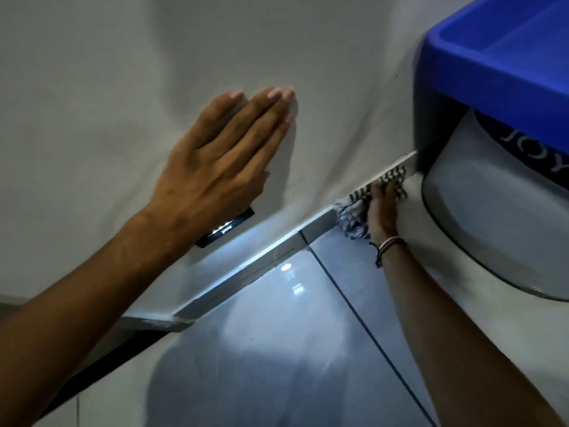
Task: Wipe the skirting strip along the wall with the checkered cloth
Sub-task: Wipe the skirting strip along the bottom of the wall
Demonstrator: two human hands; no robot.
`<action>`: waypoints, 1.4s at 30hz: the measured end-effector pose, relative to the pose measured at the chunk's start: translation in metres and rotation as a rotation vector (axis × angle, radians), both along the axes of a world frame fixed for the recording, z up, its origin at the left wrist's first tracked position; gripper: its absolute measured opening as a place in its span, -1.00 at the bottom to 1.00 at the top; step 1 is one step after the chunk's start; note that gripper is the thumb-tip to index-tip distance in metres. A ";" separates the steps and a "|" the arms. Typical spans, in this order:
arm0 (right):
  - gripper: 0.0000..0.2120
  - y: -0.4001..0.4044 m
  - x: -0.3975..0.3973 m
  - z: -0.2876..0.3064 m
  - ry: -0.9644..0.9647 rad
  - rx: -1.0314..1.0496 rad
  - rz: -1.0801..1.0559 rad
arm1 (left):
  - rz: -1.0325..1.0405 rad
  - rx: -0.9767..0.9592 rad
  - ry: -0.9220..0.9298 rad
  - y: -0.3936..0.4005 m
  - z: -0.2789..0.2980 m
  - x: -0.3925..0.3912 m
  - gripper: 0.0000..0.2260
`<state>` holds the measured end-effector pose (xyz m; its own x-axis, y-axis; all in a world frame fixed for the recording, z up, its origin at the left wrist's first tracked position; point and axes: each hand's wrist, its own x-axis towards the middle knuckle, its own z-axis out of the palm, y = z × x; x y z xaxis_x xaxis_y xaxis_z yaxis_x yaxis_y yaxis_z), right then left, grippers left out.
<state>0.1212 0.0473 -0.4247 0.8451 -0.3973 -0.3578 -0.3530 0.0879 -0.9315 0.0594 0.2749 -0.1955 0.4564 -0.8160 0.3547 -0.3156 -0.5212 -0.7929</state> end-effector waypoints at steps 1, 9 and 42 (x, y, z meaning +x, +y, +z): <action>-0.38 0.000 0.000 0.000 -0.002 0.011 -0.007 | 0.011 -0.018 0.002 0.011 0.001 -0.007 -0.45; -0.29 0.188 -0.154 0.016 0.001 0.215 0.176 | 0.092 -0.006 -0.049 0.096 0.009 -0.059 -0.35; -0.09 0.222 -0.171 -0.005 -0.047 -0.156 0.204 | 0.043 -0.021 -0.167 0.112 -0.013 -0.059 -0.38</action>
